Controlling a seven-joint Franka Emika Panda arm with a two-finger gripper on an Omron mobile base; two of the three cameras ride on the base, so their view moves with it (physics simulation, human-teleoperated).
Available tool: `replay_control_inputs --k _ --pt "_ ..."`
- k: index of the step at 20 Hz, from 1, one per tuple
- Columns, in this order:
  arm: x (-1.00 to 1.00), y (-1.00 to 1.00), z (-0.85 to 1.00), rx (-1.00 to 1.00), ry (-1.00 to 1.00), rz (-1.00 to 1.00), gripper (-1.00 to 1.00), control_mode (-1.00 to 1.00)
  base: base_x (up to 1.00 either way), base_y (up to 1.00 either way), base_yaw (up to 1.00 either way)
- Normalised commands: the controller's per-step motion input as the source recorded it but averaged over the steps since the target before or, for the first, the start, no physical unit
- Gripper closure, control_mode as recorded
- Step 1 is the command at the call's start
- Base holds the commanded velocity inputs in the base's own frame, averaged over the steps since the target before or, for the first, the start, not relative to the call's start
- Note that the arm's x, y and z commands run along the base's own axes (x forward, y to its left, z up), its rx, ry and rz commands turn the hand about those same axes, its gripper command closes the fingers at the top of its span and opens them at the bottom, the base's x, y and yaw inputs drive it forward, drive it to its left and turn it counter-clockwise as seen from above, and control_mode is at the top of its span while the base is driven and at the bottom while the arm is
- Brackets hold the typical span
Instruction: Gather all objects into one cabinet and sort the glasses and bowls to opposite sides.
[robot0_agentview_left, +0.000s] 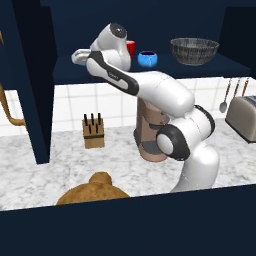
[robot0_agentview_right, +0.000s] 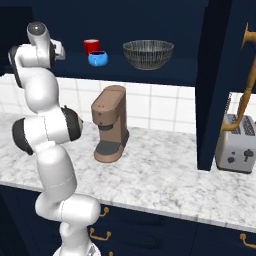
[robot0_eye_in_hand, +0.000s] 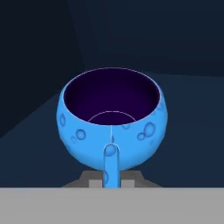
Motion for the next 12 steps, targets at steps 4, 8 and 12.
replay_control_inputs --k 4,8,12 --pt "0.0 0.0 -0.03 0.0 0.03 -0.04 -1.0 -1.0 0.0 0.0 0.0" --pt "-0.03 0.0 -0.12 0.0 0.0 -0.03 -1.0 -1.0 0.0 0.0 0.0" --pt "-0.17 -0.05 -0.07 0.0 -0.01 -0.02 -1.0 -1.0 0.0 0.0 0.0"
